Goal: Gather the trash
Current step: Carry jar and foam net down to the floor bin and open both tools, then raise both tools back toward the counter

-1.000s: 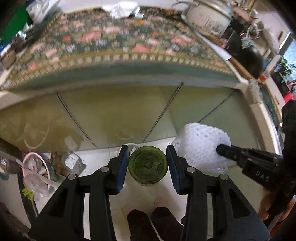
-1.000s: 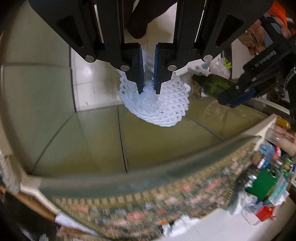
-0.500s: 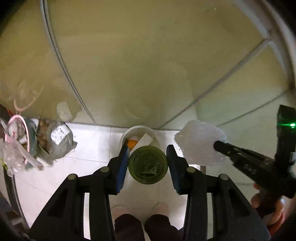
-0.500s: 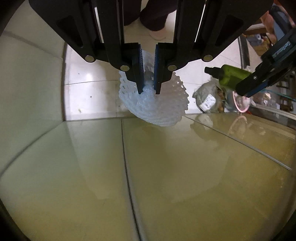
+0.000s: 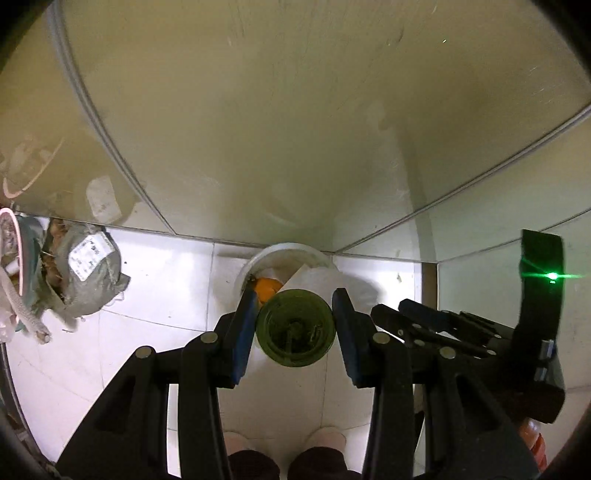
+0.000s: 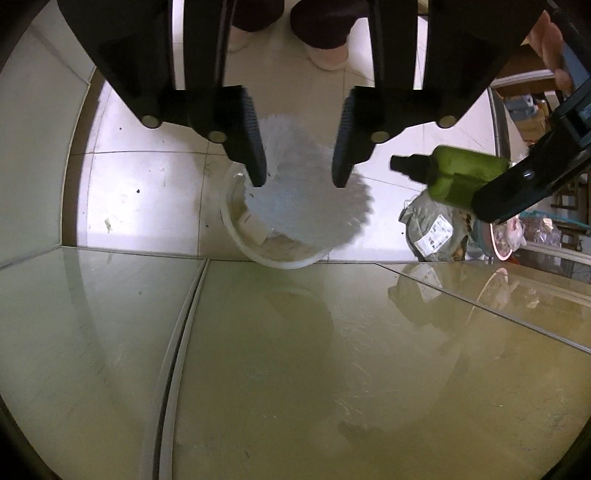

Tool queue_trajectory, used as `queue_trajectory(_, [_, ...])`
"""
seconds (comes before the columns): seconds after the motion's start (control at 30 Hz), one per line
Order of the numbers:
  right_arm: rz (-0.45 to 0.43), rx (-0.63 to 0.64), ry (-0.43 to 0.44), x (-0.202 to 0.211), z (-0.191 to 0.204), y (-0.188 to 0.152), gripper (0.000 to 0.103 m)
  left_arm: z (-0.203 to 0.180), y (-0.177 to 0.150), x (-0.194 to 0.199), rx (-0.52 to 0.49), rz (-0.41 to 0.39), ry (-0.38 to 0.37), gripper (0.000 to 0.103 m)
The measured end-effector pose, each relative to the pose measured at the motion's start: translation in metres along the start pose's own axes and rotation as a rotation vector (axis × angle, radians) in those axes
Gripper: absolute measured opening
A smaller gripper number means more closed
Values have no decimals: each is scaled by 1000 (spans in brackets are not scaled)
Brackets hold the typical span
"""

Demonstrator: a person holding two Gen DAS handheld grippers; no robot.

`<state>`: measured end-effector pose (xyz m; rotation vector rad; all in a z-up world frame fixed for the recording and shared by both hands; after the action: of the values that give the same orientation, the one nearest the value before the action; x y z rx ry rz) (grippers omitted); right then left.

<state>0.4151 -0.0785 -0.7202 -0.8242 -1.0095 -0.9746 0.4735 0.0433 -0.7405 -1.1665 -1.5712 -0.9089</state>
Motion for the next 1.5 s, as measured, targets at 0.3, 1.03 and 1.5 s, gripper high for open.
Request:
queue_trajectory(0.3, [-33, 16, -58, 10, -9, 2, 46, -9, 10, -35, -2, 89, -16, 41])
queue_trajectory(1.03, [-274, -7, -49, 272, 63, -52, 46, -65, -35, 246, -90, -78, 100, 41])
queue_trajectory(1.5, [-728, 16, -77, 551, 157, -152, 46, -126, -75, 563, -240, -518, 71, 42])
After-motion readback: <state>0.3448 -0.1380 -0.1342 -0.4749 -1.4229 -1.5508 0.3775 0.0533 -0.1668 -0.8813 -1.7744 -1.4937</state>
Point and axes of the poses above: each gripper's, at about its wrist camera, not at the fingertips, and x roughly against the way its jaws point, z to its left, y to its top, the point moved 4 cm from there along -x, roughly the way its jaws point, and after that the axes turned 13 degrees about z, right-handed, at the moved point
